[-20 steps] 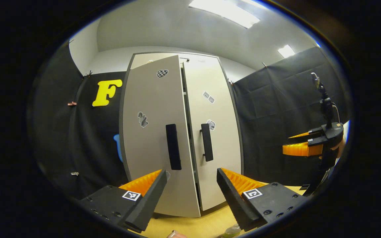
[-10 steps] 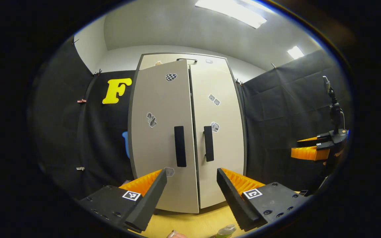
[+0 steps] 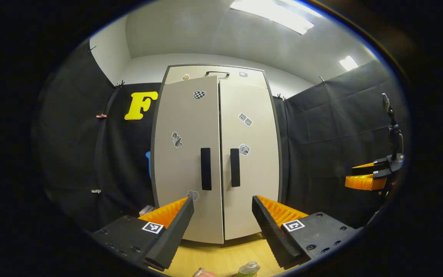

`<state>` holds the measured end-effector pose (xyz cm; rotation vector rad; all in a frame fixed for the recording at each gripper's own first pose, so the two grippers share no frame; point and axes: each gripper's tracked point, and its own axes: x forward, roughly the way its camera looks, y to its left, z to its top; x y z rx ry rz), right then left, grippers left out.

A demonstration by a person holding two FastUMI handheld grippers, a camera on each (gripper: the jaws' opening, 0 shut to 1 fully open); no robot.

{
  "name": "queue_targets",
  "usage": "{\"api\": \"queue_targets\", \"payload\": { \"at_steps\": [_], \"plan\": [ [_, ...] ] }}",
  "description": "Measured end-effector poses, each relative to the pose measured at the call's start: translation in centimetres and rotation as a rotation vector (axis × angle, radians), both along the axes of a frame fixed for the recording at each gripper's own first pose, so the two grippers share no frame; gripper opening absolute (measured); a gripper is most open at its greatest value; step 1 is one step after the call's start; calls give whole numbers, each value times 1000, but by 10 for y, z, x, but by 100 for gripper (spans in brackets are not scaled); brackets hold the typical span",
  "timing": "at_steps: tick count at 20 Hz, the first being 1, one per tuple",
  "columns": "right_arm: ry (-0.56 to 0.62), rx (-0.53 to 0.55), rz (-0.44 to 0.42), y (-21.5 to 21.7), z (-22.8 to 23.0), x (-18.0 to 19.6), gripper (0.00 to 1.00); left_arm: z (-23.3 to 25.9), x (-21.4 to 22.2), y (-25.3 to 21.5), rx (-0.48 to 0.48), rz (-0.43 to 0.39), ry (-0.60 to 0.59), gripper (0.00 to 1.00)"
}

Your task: Grasp the bottle in the cabinet with the left hand and place it on the coaster, then close the right door with the right hand and the left door with the left hand.

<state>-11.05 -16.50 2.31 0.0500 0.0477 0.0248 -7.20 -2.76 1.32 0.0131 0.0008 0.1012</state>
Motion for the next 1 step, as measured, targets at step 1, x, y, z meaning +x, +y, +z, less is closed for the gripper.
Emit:
{"api": "queue_targets", "payload": {
  "at_steps": [1],
  "plan": [
    [4, 4, 9, -1, -2, -4, 100, 0, -3, -3, 7, 9, 2, 96]
  ]
}}
